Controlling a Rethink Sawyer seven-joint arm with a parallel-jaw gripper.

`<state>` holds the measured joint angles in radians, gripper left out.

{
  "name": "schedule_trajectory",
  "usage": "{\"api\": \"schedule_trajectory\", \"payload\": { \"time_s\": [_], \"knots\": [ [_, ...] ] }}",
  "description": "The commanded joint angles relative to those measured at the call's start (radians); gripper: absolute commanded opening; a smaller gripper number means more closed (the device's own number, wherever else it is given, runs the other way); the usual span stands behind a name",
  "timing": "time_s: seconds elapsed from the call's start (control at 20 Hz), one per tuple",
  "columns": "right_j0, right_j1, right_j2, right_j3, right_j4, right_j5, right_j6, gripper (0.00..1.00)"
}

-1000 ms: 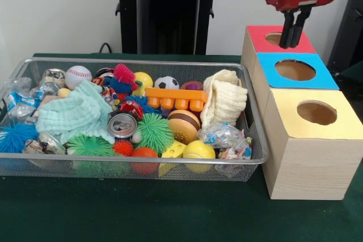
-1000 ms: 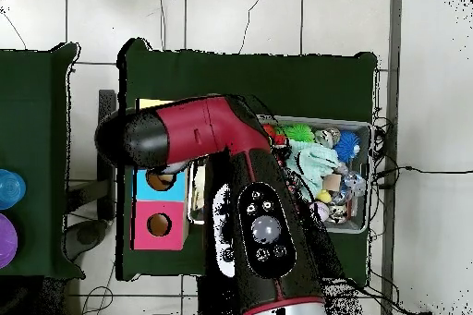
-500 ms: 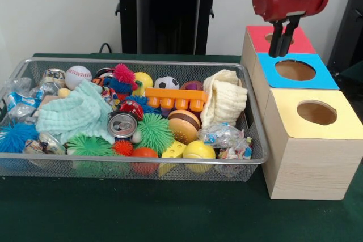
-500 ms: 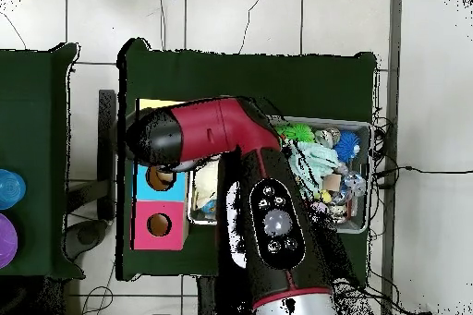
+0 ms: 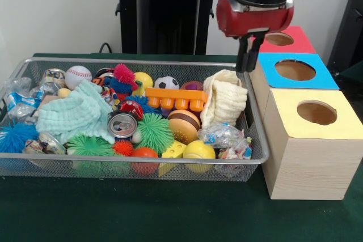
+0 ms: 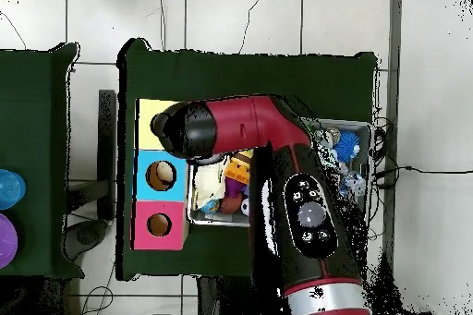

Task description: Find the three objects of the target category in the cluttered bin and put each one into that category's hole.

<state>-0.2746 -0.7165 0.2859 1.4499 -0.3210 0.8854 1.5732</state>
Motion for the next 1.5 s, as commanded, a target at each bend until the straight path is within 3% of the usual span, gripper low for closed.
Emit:
{"api": "schedule_trajectory", "payload": {
  "time_s": [0.05, 0.45, 0.75, 0.8, 0.95, 1.2, 1.35, 1.5],
  "knots": [
    [-0.055, 0.068, 0.070, -0.056, -0.051, -0.013, -0.138, 0.00],
    [-0.102, 0.171, 0.126, -0.123, -0.106, -0.094, -0.204, 0.00],
    [-0.101, 0.234, 0.146, -0.203, -0.137, -0.080, -0.211, 0.00],
    [-0.100, 0.237, 0.139, -0.207, -0.133, -0.071, -0.175, 1.00],
    [-0.118, 0.240, 0.164, -0.194, -0.119, -0.082, -0.193, 1.00],
    [-0.190, 0.208, 0.251, -0.094, -0.126, -0.040, -0.356, 1.00],
    [-0.263, 0.215, 0.320, -0.024, -0.158, -0.010, -0.517, 1.00],
    [-0.314, 0.226, 0.349, 0.013, -0.197, 0.028, -0.608, 1.00]
  ]
}}
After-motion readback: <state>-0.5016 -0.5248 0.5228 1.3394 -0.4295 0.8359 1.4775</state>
